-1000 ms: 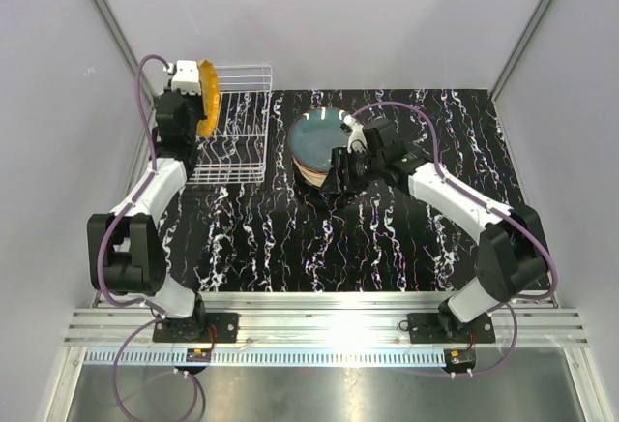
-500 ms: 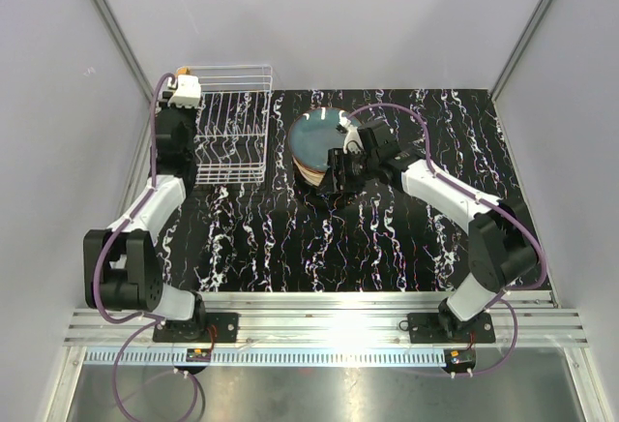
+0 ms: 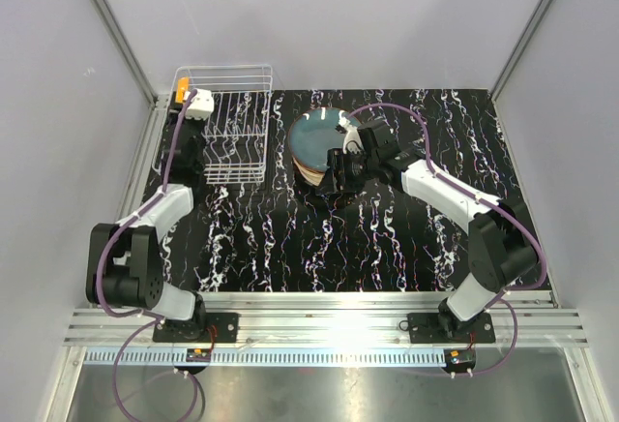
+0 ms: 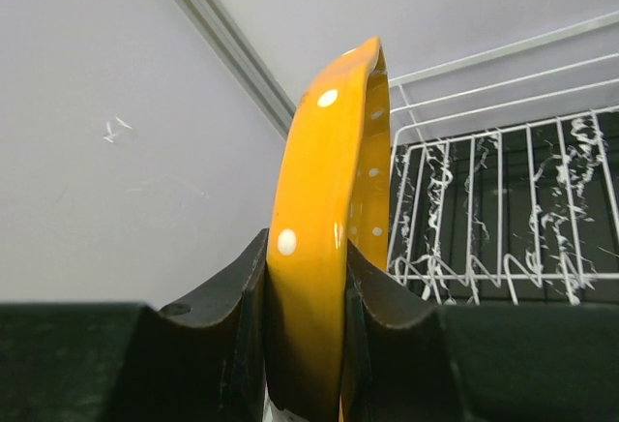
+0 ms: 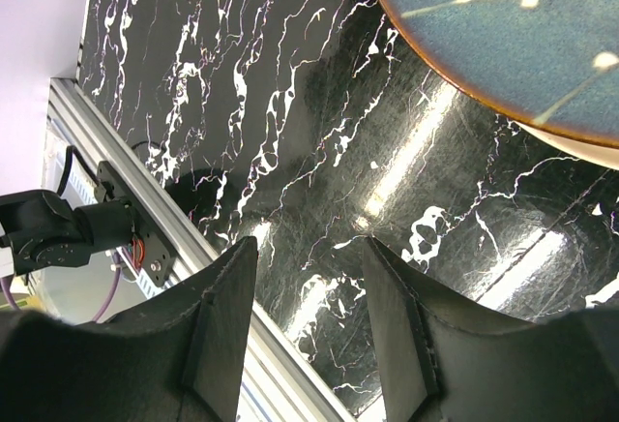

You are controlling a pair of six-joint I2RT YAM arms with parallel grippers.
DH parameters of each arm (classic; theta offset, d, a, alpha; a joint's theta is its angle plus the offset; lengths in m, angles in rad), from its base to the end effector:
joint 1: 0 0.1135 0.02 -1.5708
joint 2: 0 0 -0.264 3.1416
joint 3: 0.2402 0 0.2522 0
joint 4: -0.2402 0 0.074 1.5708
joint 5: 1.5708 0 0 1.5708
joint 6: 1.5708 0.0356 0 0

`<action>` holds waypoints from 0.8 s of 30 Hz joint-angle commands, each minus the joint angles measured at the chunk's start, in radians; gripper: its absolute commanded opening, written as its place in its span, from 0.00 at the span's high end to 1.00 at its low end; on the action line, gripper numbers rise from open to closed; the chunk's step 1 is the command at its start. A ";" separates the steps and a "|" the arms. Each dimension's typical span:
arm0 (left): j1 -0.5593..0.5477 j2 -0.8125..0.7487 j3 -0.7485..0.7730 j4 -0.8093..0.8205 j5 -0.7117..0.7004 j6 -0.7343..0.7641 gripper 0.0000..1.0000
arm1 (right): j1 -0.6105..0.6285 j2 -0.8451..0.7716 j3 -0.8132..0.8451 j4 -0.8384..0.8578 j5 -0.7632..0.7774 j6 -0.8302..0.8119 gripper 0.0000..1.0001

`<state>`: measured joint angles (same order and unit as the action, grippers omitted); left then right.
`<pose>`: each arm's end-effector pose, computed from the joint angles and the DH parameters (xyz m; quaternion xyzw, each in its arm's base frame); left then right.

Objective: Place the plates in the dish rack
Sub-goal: Insert the plate into the dish rack

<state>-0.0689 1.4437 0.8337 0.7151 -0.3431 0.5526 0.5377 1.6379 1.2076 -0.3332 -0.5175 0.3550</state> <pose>0.3287 -0.0107 0.2955 0.0808 0.6664 0.2863 0.6837 0.3012 0.2001 0.2567 -0.1812 0.8761 0.3762 0.2409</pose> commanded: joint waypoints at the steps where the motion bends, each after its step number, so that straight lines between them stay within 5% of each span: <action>1: -0.015 0.006 0.022 0.411 -0.072 0.076 1.00 | 0.007 -0.007 0.007 0.039 -0.024 -0.027 0.45; 7: -0.016 0.063 0.016 0.507 -0.146 0.035 1.00 | 0.005 0.002 0.004 0.045 -0.026 -0.033 0.45; 24: 0.029 0.133 -0.010 0.455 -0.137 -0.043 1.00 | 0.005 0.026 -0.003 0.052 -0.032 -0.048 0.46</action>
<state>-0.0540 1.6020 0.7990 0.9325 -0.4999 0.5316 0.5377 1.6657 1.2053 -0.3187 -0.5255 0.3313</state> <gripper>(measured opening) 0.288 0.546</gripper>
